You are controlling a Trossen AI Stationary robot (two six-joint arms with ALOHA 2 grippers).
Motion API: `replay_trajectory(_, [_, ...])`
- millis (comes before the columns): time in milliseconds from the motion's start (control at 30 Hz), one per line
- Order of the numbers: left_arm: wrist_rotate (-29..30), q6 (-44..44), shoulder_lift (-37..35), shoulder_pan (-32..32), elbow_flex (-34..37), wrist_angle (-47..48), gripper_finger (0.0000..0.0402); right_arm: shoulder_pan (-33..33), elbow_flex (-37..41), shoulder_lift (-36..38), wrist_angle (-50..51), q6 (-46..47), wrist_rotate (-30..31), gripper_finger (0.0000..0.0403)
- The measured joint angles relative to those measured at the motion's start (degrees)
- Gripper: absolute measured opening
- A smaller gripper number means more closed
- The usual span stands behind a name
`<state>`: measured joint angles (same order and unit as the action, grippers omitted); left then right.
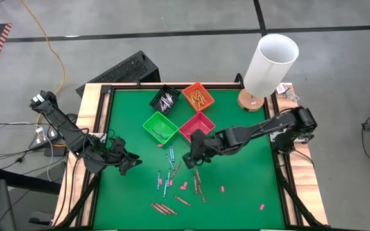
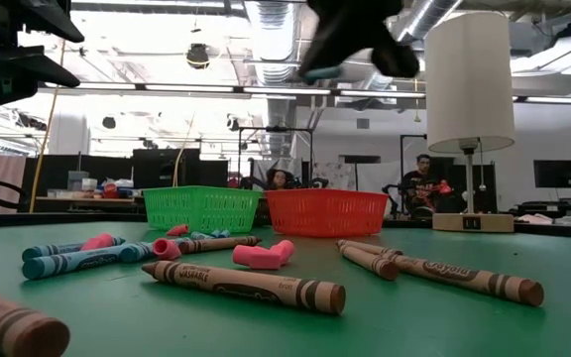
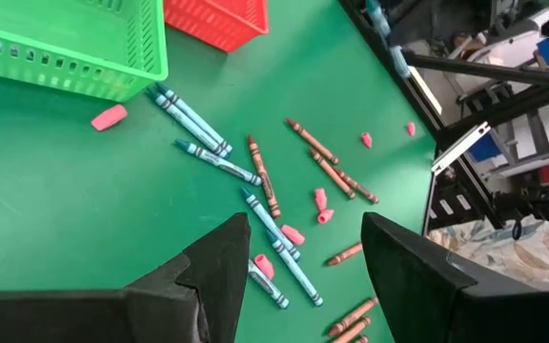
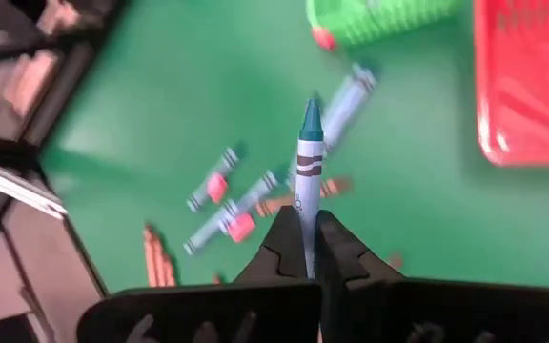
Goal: Sort crayons
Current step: Put the blue crayon into the bin
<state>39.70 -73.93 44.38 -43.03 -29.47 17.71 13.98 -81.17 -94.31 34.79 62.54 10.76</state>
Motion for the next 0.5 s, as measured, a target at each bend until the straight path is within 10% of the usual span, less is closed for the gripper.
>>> replay_trajectory(500, [3.58, -1.83, -0.01, 0.0, 0.0, -0.02, 0.0192, -12.99, 0.0, -0.61, -18.91, -13.72, -0.94, 0.0001])
